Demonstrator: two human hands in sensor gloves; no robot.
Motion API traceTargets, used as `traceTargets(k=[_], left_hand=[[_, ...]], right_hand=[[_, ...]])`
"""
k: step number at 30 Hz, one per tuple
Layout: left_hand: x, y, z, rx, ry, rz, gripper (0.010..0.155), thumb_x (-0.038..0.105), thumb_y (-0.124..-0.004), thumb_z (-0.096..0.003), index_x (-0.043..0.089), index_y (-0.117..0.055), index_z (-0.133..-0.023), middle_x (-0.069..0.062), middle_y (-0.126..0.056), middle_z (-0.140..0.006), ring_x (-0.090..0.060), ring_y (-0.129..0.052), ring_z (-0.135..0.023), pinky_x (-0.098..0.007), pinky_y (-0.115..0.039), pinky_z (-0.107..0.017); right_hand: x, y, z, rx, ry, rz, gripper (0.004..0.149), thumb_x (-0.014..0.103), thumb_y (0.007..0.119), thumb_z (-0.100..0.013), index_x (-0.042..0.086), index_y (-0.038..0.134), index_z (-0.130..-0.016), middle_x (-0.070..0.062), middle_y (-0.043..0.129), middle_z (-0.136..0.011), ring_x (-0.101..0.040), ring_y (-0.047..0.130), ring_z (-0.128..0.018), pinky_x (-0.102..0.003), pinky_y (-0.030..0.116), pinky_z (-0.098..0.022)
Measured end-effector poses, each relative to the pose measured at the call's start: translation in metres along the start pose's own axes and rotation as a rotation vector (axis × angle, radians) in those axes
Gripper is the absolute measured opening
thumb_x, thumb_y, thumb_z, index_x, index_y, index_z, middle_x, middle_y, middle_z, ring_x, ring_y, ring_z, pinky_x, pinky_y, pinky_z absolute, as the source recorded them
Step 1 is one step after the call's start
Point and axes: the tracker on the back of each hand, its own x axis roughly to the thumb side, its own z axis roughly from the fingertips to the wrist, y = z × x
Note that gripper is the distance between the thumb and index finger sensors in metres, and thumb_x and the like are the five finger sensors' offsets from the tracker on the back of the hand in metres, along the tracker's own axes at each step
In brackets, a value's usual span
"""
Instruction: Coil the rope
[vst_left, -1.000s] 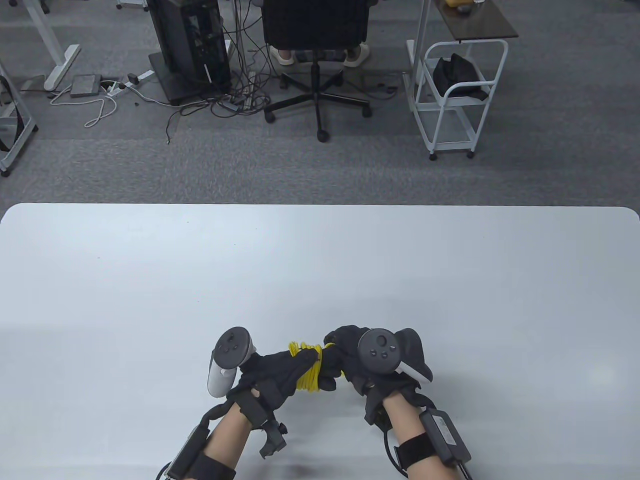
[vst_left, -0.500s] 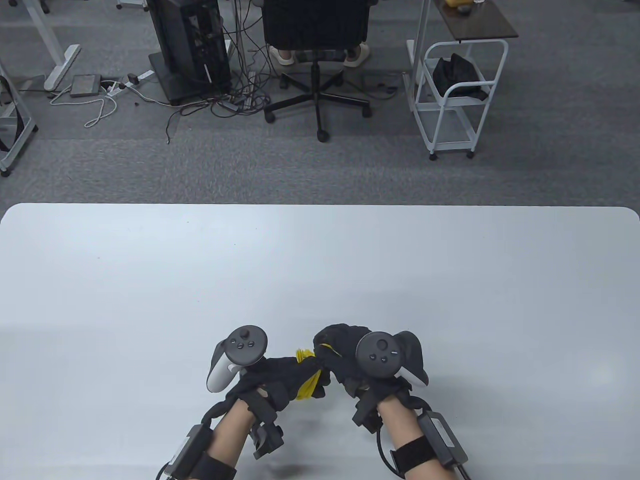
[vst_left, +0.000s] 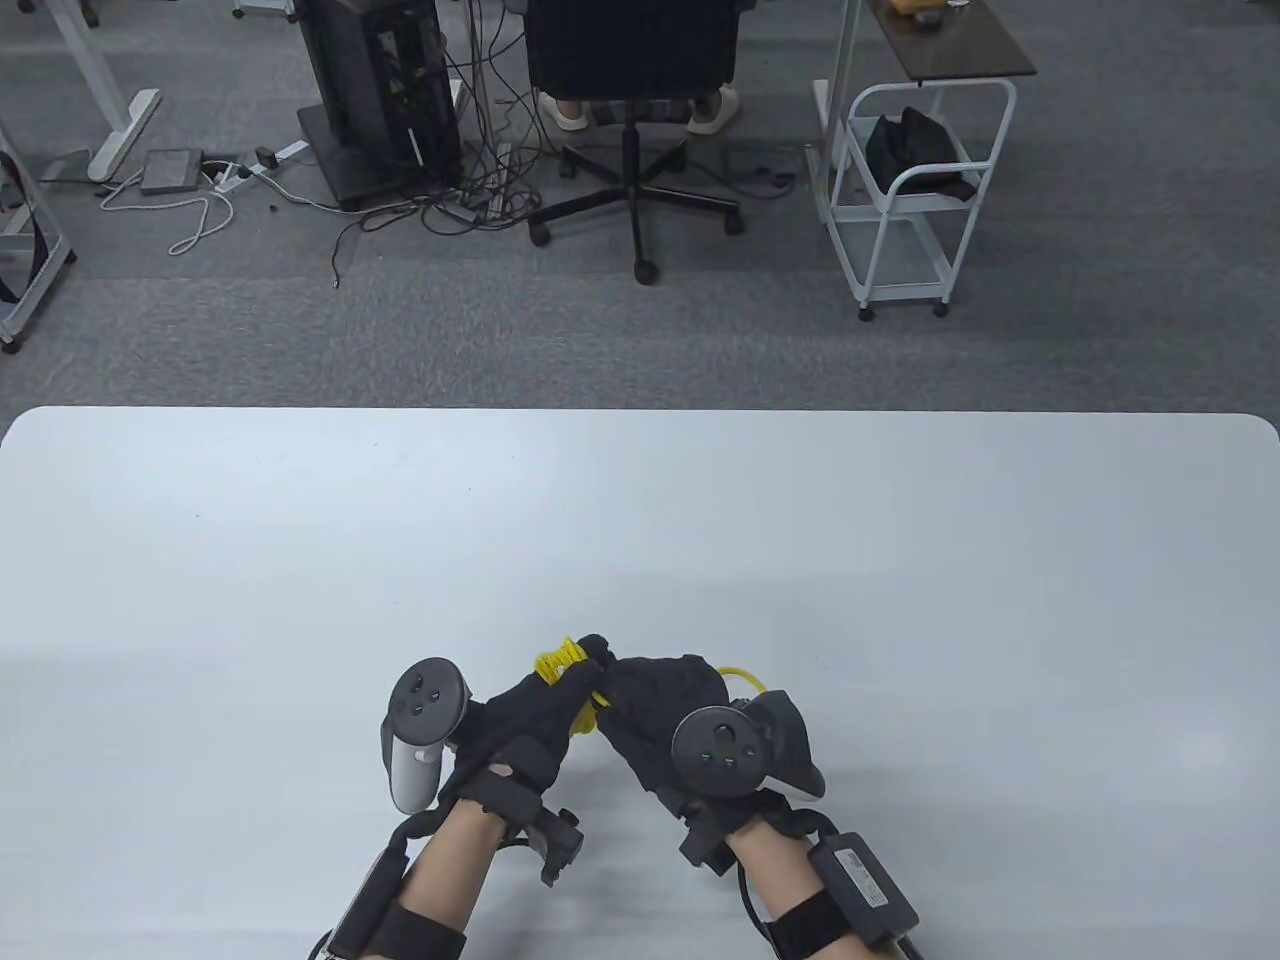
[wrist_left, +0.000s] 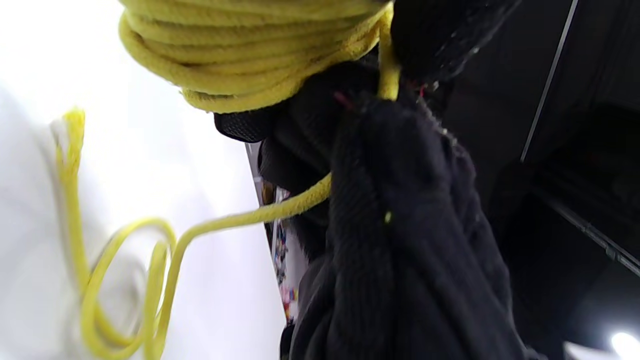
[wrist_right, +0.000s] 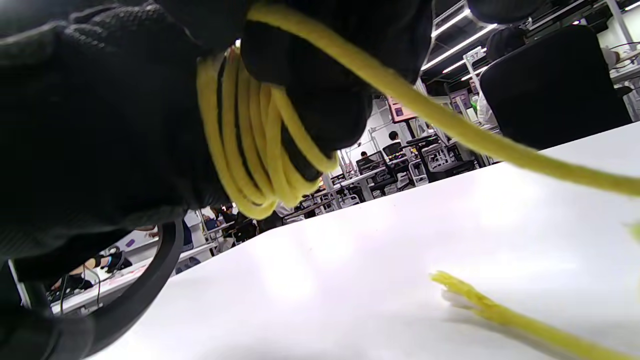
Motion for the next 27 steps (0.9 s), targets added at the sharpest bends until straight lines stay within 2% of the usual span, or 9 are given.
traceTargets(k=[5, 11, 17, 22, 27], left_hand=[[0.004, 0.006, 0.002, 0.073, -0.02, -0.06, 0.054, 0.043, -0.069, -0.0603, 0.014, -0.07, -0.105, -0.019, -0.084, -0.103, -0.029, -0.097, -0.083, -0.037, -0.076, -0.065], [0.008, 0.011, 0.004, 0.124, -0.103, 0.034, 0.052, 0.04, -0.07, -0.0596, 0.016, -0.068, -0.106, -0.017, -0.081, -0.105, -0.027, -0.096, -0.086, -0.036, -0.075, -0.067], [0.009, 0.01, 0.004, 0.072, -0.157, 0.061, 0.052, 0.04, -0.069, -0.0597, 0.019, -0.066, -0.107, -0.013, -0.08, -0.107, -0.024, -0.096, -0.088, -0.033, -0.076, -0.068], [0.009, 0.004, 0.003, 0.005, -0.184, 0.256, 0.052, 0.043, -0.065, -0.0604, 0.019, -0.067, -0.107, -0.012, -0.082, -0.106, -0.022, -0.097, -0.086, -0.032, -0.077, -0.068], [0.012, -0.002, 0.001, -0.085, -0.206, 0.266, 0.053, 0.045, -0.064, -0.0601, 0.018, -0.073, -0.105, -0.013, -0.088, -0.101, -0.023, -0.102, -0.081, -0.033, -0.08, -0.065]], right_hand=[[0.003, 0.004, -0.001, 0.038, -0.008, 0.029, 0.042, 0.039, 0.068, -0.06, 0.015, 0.071, -0.094, -0.016, 0.073, -0.1, -0.045, 0.078, -0.084, -0.073, 0.052, -0.065], [-0.001, 0.012, -0.002, 0.119, 0.013, 0.049, 0.041, 0.039, 0.067, -0.06, 0.015, 0.072, -0.093, -0.016, 0.075, -0.099, -0.045, 0.079, -0.083, -0.072, 0.053, -0.065], [-0.007, 0.016, -0.003, 0.174, 0.046, 0.027, 0.041, 0.038, 0.066, -0.06, 0.015, 0.071, -0.095, -0.016, 0.074, -0.1, -0.045, 0.078, -0.084, -0.072, 0.053, -0.065], [-0.015, 0.016, -0.003, 0.19, 0.077, 0.0, 0.041, 0.038, 0.066, -0.06, 0.015, 0.071, -0.095, -0.016, 0.073, -0.101, -0.045, 0.078, -0.085, -0.073, 0.052, -0.065], [-0.022, 0.012, -0.003, 0.179, 0.108, 0.022, 0.042, 0.038, 0.066, -0.06, 0.015, 0.071, -0.095, -0.016, 0.073, -0.101, -0.046, 0.077, -0.085, -0.074, 0.051, -0.065]])
